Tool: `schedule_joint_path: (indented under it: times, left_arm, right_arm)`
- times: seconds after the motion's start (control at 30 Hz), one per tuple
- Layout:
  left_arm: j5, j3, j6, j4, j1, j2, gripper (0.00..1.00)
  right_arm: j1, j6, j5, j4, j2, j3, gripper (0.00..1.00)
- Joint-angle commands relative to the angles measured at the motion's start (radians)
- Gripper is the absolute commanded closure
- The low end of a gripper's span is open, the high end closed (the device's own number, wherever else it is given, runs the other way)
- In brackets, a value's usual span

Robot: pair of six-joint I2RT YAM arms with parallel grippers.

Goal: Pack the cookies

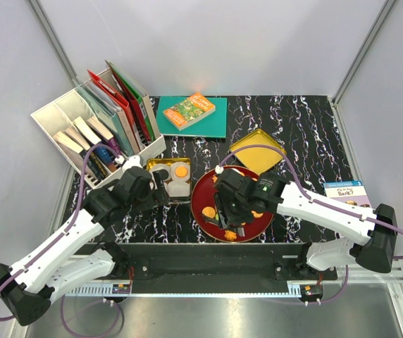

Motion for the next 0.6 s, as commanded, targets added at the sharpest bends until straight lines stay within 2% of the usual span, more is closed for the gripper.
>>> schedule_joint_path:
  times: [0.0, 0.33, 0.57]
  left_arm:
    - [0.015, -0.011, -0.011, 0.022, 0.000, -0.017, 0.01]
    - [0.018, -0.017, -0.011, 0.020, 0.000, -0.026, 0.01]
    - [0.015, -0.015, -0.006, 0.022, 0.000, -0.023, 0.01]
  right_arm:
    - [0.005, -0.008, 0.023, 0.035, -0.003, -0.011, 0.47]
    - [0.006, -0.034, 0.002, 0.066, 0.055, -0.026, 0.47]
    - [0.005, -0.035, 0.013, 0.057, 0.047, 0.000, 0.61]
